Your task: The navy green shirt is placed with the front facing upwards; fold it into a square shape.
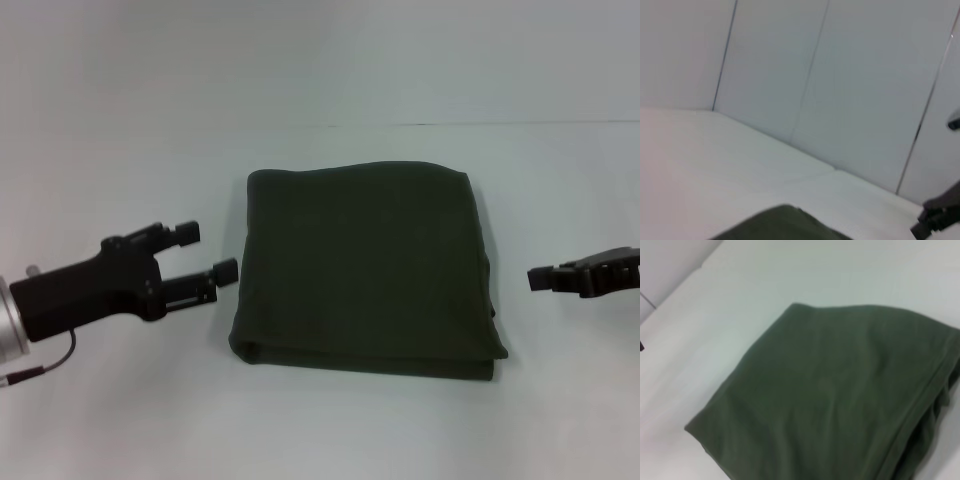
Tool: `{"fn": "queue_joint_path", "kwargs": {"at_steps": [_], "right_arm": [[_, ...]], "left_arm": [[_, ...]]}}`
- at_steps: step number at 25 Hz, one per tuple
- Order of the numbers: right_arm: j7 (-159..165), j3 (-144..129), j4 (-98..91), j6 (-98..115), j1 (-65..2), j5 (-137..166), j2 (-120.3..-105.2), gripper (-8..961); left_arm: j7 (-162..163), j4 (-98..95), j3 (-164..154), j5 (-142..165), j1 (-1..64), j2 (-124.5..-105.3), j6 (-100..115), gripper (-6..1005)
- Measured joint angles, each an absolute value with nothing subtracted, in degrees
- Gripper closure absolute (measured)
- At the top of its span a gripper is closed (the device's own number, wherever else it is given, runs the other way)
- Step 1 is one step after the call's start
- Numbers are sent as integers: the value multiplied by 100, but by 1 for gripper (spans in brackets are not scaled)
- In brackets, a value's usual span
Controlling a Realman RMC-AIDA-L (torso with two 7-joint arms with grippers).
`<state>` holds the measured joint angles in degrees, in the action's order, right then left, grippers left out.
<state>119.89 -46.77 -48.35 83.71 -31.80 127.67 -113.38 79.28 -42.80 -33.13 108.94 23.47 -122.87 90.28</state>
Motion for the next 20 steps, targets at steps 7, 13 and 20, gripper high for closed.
{"fn": "queue_joint_path", "kwargs": {"at_steps": [7,13,20], "right_arm": [[12142,-4405,-4807,8504,-3288,12748,-11373,880],[12752,-4220,-4790,8510,-3325,12747,-11267,659],[13013,-4254,-4766,8340,-3323,12778,-11247,372]], "left_arm": [[8134,-4264,-3295,10692,2409,-12288,8831,122],[8145,-4262,-3296,10689,2417,-12304,8803,122],[8142,-4262,-3296,10686,2417,-12299,8795,122]]}}
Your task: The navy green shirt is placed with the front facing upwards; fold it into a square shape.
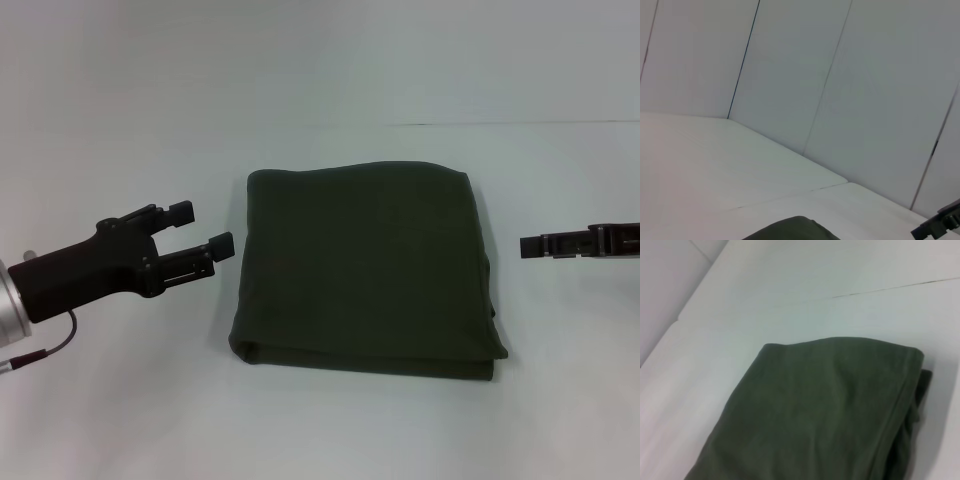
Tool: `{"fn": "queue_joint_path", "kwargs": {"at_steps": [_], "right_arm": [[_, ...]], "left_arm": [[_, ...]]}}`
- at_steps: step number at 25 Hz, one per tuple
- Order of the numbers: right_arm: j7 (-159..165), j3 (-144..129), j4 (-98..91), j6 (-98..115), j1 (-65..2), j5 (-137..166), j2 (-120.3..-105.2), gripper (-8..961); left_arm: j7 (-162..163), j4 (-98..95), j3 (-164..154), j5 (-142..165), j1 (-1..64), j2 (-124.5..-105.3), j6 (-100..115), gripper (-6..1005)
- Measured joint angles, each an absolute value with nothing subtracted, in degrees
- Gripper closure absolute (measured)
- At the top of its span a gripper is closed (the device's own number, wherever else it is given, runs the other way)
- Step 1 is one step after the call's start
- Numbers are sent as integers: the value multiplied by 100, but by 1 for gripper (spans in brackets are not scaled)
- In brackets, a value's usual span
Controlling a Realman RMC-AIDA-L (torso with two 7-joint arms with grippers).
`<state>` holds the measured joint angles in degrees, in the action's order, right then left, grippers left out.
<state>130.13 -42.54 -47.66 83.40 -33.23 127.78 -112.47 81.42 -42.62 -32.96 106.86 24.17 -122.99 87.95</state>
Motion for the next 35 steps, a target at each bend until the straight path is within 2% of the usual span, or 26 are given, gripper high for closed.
{"fn": "queue_joint_path", "kwargs": {"at_steps": [4,11,18,35], "right_arm": [[13198,-4292,-4588,7895,-3382,12875,-11304,249],[13367,-4316,-3571,6817,-3860,13092,-11333,48],[13371,-4353,-3016,6042,-4237,13155,-11488,56],[13376,-4359,-2475,5420,-4595,13138,-11628,64]], "left_arm": [[8139,-4262,-3296,10682,2417,-12310,8708,121],[8128,-4263,-3296,10669,2438,-12317,8632,121],[8114,-4263,-3296,10668,2465,-12309,8569,121],[8095,-4262,-3296,10620,2449,-12301,8507,121]]}}
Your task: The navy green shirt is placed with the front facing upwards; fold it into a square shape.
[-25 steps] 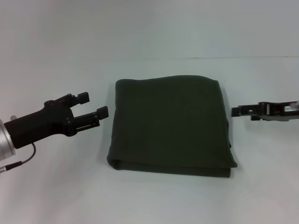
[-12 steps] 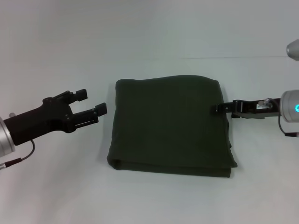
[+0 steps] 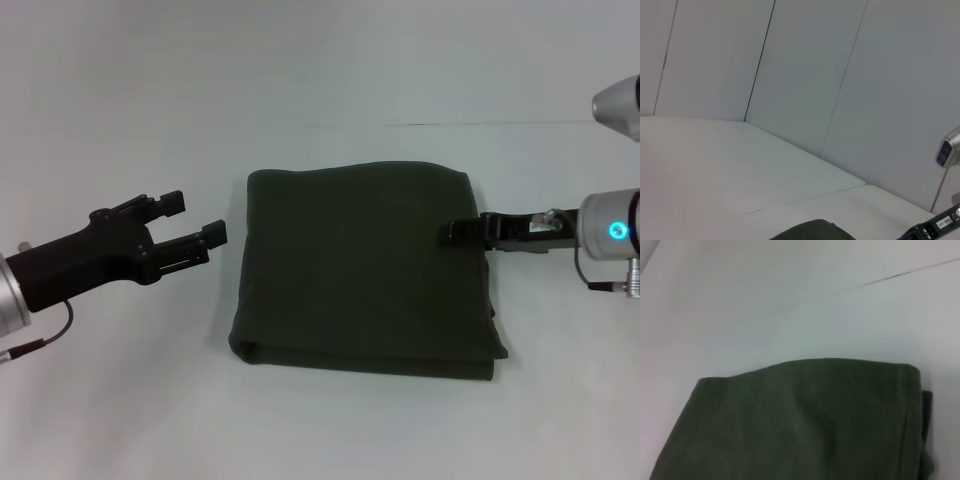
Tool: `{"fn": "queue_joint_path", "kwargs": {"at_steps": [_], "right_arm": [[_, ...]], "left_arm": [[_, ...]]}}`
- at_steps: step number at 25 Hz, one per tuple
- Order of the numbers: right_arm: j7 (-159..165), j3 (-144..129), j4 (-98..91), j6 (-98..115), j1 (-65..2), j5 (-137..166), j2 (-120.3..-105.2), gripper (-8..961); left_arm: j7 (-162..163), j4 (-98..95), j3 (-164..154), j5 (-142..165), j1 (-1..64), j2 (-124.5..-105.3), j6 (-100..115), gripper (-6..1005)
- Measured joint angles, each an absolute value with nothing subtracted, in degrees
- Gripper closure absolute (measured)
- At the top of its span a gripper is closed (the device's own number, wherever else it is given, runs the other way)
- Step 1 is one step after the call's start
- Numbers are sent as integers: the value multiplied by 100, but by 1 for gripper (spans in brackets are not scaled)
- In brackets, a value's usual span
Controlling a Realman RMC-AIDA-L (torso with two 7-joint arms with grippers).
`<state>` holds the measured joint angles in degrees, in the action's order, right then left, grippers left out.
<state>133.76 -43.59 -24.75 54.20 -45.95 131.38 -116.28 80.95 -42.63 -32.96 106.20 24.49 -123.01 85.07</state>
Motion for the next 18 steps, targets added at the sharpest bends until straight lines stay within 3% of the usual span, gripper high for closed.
{"fn": "queue_joint_path", "kwargs": {"at_steps": [3,5,11,18], "right_arm": [[13376,-4359,-2362,5328,-4655,13144,-11643,65],[13374,-4369,-2307,5266,-4675,13148,-11650,259],[13325,-4434,-2300,5207,-4687,13131,-11671,476],[13310,-4439,-2334,5147,-4676,13121,-11670,800]], "left_arm": [[8094,-4262,-3271,10613,2443,-12294,8507,121],[8094,-4263,-3246,10612,2439,-12288,8507,121],[8093,-4263,-3222,10611,2420,-12280,8508,122],[8094,-4263,-3170,10612,2415,-12278,8508,123]]}}
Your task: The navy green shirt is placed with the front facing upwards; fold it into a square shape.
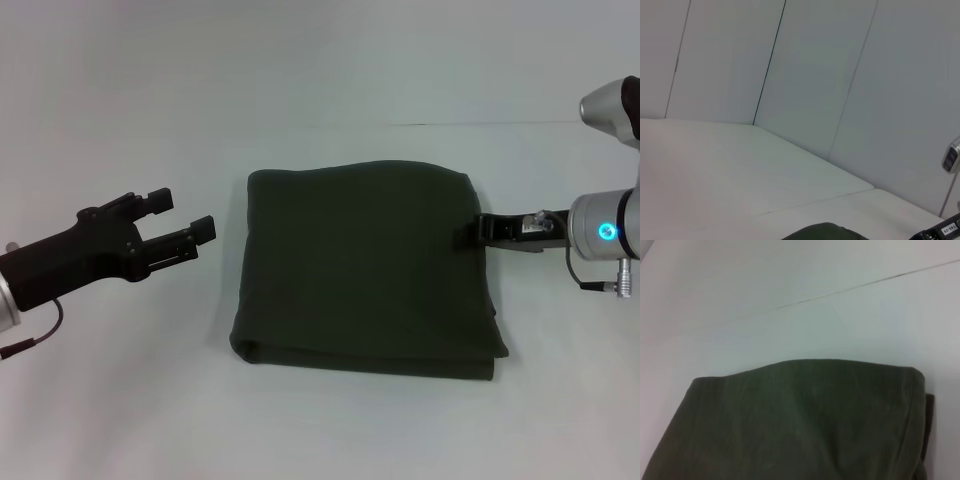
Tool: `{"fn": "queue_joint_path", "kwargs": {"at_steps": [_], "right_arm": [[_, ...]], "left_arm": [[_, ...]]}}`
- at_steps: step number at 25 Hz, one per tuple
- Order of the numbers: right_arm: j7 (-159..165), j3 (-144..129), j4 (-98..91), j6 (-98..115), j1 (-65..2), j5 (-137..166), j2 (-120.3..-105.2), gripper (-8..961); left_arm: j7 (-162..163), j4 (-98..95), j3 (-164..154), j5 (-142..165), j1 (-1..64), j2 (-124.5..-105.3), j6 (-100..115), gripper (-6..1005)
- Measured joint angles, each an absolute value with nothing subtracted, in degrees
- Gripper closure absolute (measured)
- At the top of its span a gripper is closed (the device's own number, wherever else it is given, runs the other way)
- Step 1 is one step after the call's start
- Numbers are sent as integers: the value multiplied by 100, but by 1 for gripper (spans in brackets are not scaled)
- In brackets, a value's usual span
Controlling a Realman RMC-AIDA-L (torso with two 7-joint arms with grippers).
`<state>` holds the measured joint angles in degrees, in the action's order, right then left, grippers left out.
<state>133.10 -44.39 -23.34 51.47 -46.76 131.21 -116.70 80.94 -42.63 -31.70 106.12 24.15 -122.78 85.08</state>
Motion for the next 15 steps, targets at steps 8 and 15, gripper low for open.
{"fn": "queue_joint_path", "kwargs": {"at_steps": [8,15], "right_arm": [[13236,-4439,-2335,5018,-4724,13121,-11669,932],[13223,-4530,-2342,4863,-4829,13143,-11664,934]], "left_arm": [[8087,-4263,-3172,10613,2417,-12284,8508,123],[8085,-4263,-3173,10617,2417,-12295,8508,121]]}}
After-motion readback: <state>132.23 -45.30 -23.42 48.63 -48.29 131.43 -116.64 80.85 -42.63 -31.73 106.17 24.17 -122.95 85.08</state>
